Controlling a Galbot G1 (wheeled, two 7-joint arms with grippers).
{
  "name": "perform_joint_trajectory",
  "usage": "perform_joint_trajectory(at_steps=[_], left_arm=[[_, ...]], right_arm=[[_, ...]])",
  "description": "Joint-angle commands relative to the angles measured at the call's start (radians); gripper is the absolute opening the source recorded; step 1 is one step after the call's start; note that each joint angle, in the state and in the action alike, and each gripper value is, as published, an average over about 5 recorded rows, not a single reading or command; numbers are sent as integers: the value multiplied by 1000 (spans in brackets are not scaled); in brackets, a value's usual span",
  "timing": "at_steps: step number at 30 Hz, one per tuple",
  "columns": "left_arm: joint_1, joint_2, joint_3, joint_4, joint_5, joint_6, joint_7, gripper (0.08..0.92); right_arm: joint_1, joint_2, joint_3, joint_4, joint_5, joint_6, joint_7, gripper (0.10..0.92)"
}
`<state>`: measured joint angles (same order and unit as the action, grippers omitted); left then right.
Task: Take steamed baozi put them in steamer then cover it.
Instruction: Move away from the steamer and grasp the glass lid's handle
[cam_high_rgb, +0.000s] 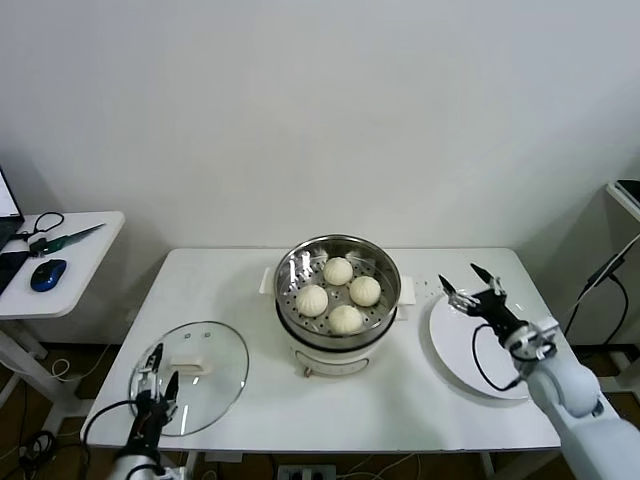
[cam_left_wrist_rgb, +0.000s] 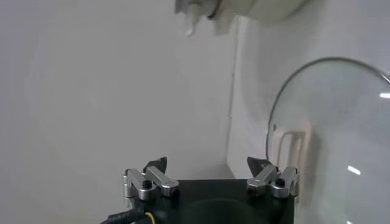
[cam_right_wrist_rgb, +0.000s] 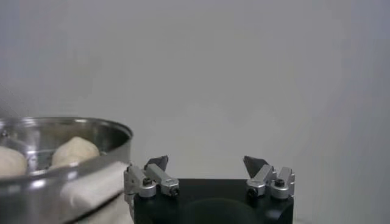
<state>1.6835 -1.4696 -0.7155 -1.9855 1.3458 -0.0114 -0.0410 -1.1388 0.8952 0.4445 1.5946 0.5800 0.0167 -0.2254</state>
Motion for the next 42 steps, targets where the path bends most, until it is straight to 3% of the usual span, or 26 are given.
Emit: perform_joint_trajectory(at_steps=[1, 21, 35, 38, 42], left_arm=[[-143, -4, 8, 238, 261, -32, -49, 823], [-303, -7, 8, 380, 252, -22, -95, 823], [-334, 5, 14, 430, 190, -38, -116, 823], [-333, 6, 15, 433, 182, -45, -112, 794], [-334, 6, 15, 439, 177, -48, -110, 692]], right_arm=[[-154, 55, 135, 6, -39, -8, 4, 823], [-149, 83, 136, -20, -79, 3, 1, 823], [-144, 104, 136, -38, -124, 18, -8, 823], [-142, 112, 135, -47, -137, 25, -12, 823], [-141, 119, 133, -54, -149, 31, -17, 823]])
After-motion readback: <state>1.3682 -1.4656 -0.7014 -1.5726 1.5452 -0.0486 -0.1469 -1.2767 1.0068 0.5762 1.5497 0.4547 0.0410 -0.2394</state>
